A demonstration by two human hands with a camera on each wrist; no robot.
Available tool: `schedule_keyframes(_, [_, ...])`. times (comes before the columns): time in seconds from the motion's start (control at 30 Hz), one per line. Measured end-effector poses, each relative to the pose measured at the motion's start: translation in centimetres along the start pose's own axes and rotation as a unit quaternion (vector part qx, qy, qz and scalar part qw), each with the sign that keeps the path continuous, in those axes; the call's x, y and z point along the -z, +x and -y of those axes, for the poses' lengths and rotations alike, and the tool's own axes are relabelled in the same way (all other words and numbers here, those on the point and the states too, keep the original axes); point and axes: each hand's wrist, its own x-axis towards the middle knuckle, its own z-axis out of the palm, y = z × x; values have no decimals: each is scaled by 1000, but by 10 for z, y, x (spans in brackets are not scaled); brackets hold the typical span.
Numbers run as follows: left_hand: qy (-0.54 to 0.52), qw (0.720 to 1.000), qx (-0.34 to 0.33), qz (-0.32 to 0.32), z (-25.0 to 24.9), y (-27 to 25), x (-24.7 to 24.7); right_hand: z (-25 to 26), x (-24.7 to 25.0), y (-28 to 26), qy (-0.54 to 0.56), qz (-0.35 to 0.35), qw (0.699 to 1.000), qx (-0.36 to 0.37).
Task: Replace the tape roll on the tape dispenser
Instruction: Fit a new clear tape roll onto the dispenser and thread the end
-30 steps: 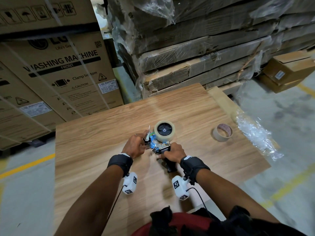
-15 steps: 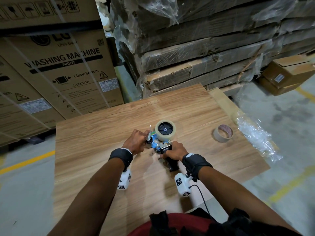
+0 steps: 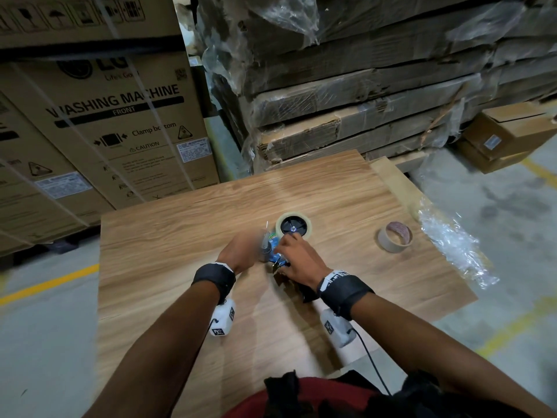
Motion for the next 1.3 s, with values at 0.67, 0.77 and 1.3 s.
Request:
schedule_keyframes(0.67, [-30,998,40,-24,-1,-5,-5,14,-10,20,-32,-38,994,-93])
schedule_keyframes(0.77, [-32,999,37,-22,-2,-5,-6,14,-11,22,-11,-35,994,-104])
schedule_keyframes(1.3, [-203,963,166,-64,2,-24,-25,-31,-29,-19,348,81,848,-392])
